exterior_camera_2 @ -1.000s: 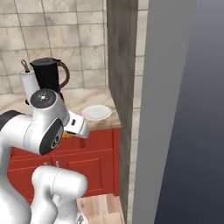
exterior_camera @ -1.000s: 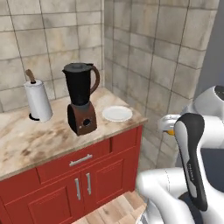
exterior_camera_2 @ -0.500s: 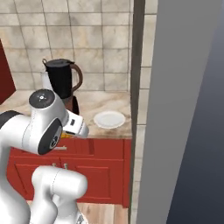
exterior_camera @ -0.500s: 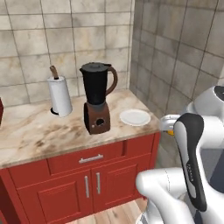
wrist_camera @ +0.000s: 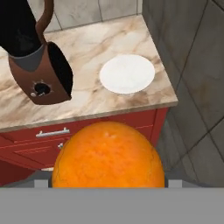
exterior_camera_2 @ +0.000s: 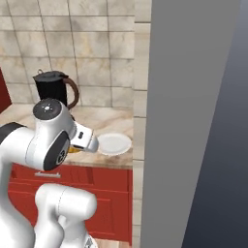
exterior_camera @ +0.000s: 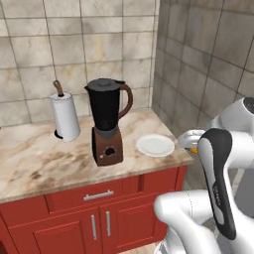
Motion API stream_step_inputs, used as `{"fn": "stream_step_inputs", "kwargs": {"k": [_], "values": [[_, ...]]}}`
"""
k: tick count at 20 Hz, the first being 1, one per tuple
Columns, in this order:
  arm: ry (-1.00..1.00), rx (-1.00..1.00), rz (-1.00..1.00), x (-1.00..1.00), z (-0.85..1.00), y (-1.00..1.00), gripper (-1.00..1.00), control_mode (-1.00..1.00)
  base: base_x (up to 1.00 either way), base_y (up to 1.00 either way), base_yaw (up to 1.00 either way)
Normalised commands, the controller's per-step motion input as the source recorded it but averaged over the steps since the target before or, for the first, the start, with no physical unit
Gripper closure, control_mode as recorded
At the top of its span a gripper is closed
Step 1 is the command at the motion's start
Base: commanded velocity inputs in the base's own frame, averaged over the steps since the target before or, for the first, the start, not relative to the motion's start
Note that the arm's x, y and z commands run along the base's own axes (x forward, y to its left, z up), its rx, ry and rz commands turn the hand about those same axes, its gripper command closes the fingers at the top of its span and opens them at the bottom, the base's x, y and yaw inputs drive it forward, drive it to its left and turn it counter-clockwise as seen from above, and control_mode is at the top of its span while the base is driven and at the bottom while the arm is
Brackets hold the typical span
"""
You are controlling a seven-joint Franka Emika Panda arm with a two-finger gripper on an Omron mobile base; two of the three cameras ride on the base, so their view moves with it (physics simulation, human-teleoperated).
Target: Pick the orange and banana from the fridge and place them on the plate next to the blender to make a fruit smoothie.
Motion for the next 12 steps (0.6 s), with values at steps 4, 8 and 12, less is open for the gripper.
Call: {"fn": "stream_step_inputs", "kwargs": {"k": [4,8,12], "values": [[0.05,-0.11,0.00,0.83,-0.06,0.04,1.00,-1.00,0.00,0.00,0.00],[0.11,-0.08,0.00,0.90,-0.19,0.00,1.00,-1.00,0.00,0.00,0.00],[0.15,-0.05,0.00,0.89,-0.27,-0.04,1.00,-1.00,0.00,0.00,0.00]]}}
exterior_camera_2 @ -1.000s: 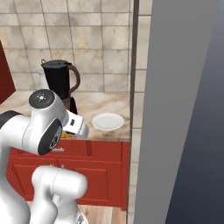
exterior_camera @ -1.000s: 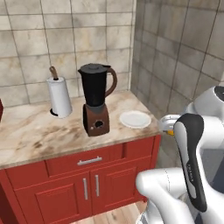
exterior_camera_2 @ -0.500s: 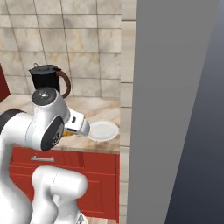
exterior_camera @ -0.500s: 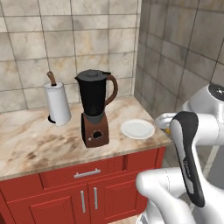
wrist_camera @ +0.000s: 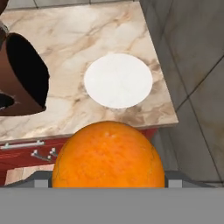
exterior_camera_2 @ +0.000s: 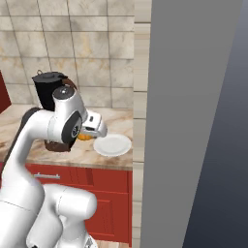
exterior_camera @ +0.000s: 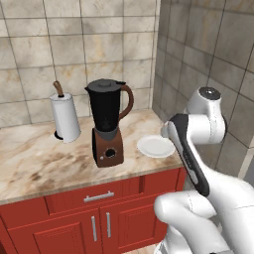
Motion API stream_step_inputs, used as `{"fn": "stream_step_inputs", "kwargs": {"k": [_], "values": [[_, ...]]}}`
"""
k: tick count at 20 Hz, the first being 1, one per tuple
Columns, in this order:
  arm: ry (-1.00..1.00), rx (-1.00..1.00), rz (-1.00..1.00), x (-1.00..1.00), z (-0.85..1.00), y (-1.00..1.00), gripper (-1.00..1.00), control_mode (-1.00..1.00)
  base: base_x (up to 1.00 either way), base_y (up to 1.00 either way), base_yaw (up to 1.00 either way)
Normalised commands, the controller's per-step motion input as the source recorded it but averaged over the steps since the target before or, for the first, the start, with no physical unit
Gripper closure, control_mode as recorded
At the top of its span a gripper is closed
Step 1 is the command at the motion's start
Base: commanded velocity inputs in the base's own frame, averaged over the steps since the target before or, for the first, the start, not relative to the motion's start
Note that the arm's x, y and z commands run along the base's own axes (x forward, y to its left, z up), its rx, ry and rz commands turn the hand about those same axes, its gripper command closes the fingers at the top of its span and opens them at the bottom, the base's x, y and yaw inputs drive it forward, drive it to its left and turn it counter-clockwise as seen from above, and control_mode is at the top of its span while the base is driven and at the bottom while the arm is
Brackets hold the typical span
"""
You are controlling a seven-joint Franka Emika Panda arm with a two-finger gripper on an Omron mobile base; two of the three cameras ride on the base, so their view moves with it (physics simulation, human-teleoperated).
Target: Pick the orange and banana from the fridge and place them on the plate next to the blender to make a fruit smoothie.
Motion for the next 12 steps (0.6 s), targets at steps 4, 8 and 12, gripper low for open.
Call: {"fn": "stream_step_inputs", "kwargs": {"k": [4,8,12], "values": [[0.16,-0.01,0.02,0.83,-0.31,-0.13,1.00,-1.00,0.00,0.00,0.00],[0.17,0.00,0.05,0.76,-0.36,-0.04,1.00,-1.00,0.00,0.00,0.00],[0.19,0.00,0.07,0.47,-0.38,0.00,1.00,-1.00,0.00,0.00,0.00]]}}
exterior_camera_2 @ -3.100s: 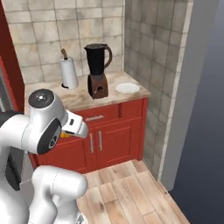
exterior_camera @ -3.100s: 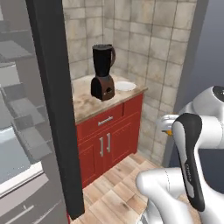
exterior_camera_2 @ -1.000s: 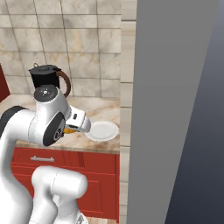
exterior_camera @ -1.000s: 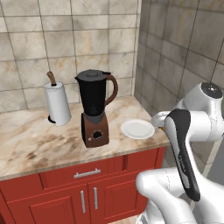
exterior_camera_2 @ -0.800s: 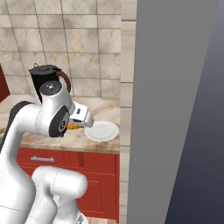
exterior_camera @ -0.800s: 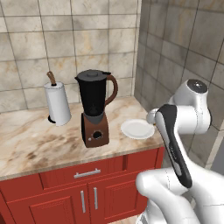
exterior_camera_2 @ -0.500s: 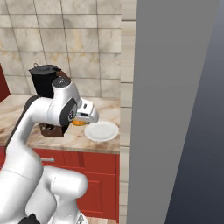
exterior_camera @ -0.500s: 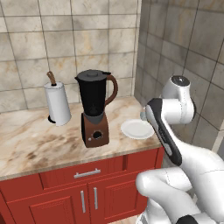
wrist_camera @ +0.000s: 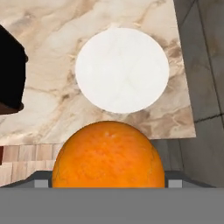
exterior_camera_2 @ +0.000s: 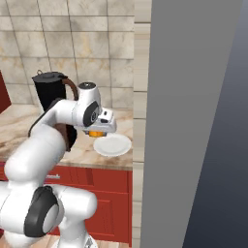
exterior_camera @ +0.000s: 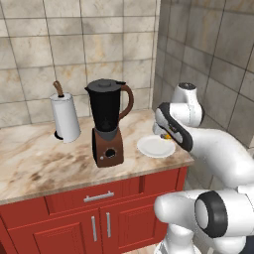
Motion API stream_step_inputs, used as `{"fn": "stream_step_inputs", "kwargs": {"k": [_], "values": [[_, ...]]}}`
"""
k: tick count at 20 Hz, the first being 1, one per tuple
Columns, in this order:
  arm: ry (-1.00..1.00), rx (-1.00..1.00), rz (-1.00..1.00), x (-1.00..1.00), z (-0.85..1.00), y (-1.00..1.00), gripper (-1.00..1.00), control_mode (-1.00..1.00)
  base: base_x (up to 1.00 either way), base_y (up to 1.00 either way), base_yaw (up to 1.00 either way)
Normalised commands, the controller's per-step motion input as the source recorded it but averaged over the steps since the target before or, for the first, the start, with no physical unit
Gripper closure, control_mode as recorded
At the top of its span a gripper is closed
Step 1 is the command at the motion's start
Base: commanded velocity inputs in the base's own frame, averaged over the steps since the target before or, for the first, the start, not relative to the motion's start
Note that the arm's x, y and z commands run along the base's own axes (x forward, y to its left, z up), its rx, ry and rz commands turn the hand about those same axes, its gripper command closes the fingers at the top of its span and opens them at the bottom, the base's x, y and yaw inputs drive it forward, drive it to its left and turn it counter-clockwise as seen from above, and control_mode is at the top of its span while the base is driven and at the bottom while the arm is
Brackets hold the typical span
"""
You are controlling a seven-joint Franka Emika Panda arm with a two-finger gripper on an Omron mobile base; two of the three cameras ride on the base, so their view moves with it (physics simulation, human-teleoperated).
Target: Pick the orange and banana from the fridge and place them on the plate next to the blender to make a fruit smoothie.
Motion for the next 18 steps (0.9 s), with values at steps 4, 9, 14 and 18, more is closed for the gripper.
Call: {"fn": "stream_step_inputs", "kwargs": {"k": [4,9,14,18], "values": [[0.19,0.00,0.00,0.23,-0.39,0.00,1.00,-1.00,0.00,0.00,0.00],[0.00,-0.03,0.00,0.48,-0.66,0.00,1.00,-1.00,0.00,0.00,0.00],[-0.01,-0.01,0.00,0.62,-0.56,0.00,1.00,-1.00,0.00,0.00,0.00],[-0.05,0.00,0.00,0.65,-0.50,0.00,1.00,-1.00,0.00,0.00,0.00]]}}
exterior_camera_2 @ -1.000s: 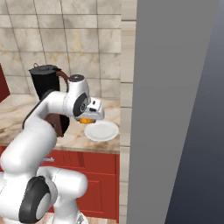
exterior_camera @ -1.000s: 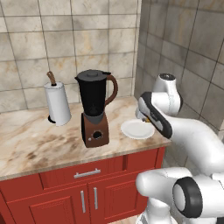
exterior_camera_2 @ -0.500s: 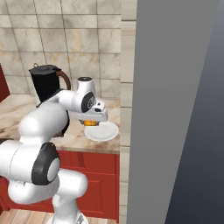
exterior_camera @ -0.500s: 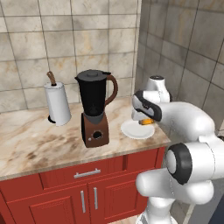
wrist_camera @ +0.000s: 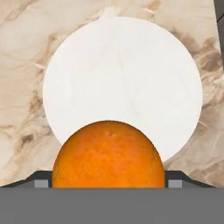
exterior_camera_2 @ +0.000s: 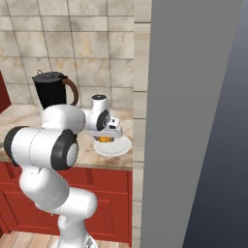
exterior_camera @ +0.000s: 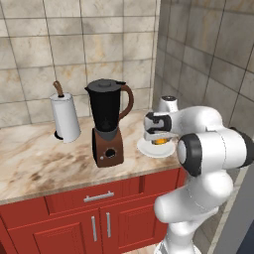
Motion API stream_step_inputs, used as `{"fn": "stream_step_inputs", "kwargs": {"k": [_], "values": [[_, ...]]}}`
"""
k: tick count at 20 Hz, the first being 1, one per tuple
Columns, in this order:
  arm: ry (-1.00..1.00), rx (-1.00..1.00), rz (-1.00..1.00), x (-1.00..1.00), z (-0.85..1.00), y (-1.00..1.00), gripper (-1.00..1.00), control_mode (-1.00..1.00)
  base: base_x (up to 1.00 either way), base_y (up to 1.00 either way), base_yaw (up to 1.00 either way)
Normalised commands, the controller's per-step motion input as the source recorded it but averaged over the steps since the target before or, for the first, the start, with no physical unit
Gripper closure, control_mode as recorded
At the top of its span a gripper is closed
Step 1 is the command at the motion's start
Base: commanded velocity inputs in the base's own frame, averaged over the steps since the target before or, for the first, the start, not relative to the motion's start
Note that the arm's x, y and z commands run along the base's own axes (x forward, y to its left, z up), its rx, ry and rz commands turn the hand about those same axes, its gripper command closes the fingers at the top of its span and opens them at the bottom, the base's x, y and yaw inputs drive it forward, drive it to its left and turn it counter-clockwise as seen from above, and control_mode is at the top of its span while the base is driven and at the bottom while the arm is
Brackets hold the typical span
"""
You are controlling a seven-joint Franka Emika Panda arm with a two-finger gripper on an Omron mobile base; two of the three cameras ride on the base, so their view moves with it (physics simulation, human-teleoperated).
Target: Pick the orange and banana from the fridge and place them on the plate next to the blender to make a fruit smoothie.
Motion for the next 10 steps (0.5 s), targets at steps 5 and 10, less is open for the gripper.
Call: {"fn": "stream_step_inputs", "kwargs": {"k": [5,10], "values": [[-0.13,0.00,0.00,0.56,-0.49,-0.08,-1.00,-1.00,0.00,0.00,0.00],[-0.09,0.00,0.00,0.30,-0.20,-0.02,-1.00,-1.00,0.00,0.00,0.00]]}}
